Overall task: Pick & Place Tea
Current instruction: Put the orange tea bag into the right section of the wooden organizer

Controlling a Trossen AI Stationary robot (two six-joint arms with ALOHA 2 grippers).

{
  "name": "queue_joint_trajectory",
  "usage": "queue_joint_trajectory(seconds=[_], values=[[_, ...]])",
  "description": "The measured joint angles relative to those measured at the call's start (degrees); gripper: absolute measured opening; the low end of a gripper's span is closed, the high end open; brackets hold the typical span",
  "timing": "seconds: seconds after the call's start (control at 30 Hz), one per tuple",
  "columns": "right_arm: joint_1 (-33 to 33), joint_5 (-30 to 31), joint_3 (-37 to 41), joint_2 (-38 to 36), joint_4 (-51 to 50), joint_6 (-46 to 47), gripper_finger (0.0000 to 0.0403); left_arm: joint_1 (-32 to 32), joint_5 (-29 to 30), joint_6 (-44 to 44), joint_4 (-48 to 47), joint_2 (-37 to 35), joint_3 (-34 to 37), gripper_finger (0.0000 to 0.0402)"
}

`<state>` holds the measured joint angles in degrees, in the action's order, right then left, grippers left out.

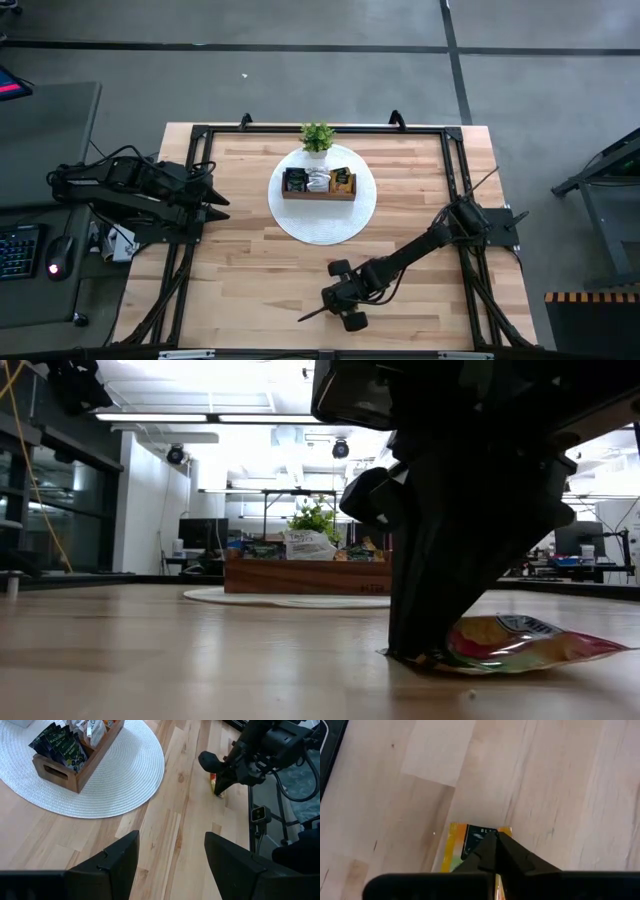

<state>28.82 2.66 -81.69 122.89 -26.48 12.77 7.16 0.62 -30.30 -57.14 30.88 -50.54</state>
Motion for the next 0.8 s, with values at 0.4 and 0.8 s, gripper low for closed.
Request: queue_joint_trajectory(seconds=[0.4,0.8], values=[[-0.03,13.9,0.32,-5.61,-3.18,2.11,0.0001,0.0,0.0,0.0,0.0,0.01,0.0,0.0223],[-1.06,32.74,0.2,-10.82,-1.9,14.1,0.0,-0.01,-0.01,-0.01,0.0,0.02,0.0,0.0223]])
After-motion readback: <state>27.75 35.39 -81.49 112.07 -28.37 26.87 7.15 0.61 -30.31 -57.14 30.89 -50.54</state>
